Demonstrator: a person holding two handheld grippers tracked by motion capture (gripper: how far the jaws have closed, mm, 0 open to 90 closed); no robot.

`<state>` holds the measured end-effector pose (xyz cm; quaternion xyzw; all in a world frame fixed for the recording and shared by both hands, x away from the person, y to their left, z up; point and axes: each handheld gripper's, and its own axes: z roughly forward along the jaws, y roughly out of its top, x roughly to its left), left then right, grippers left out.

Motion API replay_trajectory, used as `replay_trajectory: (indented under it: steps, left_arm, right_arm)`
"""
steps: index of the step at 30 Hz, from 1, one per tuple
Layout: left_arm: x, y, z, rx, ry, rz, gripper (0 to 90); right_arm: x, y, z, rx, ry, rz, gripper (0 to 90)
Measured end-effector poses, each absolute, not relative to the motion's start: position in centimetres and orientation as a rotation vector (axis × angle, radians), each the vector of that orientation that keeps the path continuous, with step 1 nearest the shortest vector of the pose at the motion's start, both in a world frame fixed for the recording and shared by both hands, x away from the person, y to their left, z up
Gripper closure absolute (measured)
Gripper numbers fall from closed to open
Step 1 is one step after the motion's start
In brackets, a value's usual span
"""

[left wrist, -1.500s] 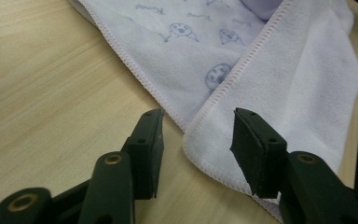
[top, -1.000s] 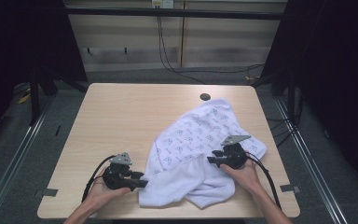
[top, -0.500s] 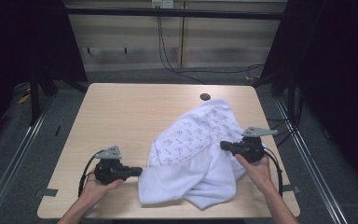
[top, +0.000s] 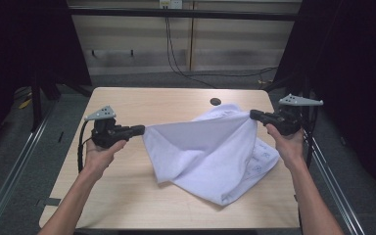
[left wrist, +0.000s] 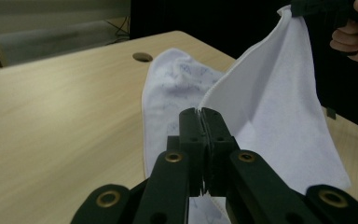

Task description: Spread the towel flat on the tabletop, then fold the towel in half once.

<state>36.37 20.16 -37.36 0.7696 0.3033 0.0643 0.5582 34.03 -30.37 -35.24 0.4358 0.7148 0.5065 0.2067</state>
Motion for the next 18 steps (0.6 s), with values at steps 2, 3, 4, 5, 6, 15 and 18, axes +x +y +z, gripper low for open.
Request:
replay_trajectory:
  steps: [2,3,4,5,6,15,18]
  left_arm:
    - [36.0,20.4,-36.4,1.803,0.697,0.166,88.7]
    - [35.7,20.7,-36.1,1.802,0.684,0.168,88.6]
    - [35.2,20.9,-36.0,1.8,0.676,0.161,88.7]
    - [34.7,21.2,-35.9,1.8,0.668,0.157,88.7]
    - [34.2,21.4,-36.0,1.794,0.658,0.144,88.6]
    - [28.2,23.3,-38.8,1.835,0.594,0.055,88.6]
    - [26.5,23.8,-40.0,1.842,0.596,0.026,88.6]
  right_arm:
    - [33.6,-30.5,-34.3,1.199,1.964,1.478,88.2]
    - [33.2,-30.5,-33.9,1.181,1.959,1.507,88.2]
    - [32.6,-30.5,-33.7,1.159,1.969,1.512,88.2]
    - [31.9,-30.4,-33.5,1.141,1.979,1.51,88.2]
    - [31.1,-30.4,-33.4,1.13,1.99,1.525,88.2]
    - [22.9,-30.1,-35.4,1.072,2.075,1.572,88.2]
    - [20.6,-29.7,-37.1,1.073,2.119,1.578,88.2]
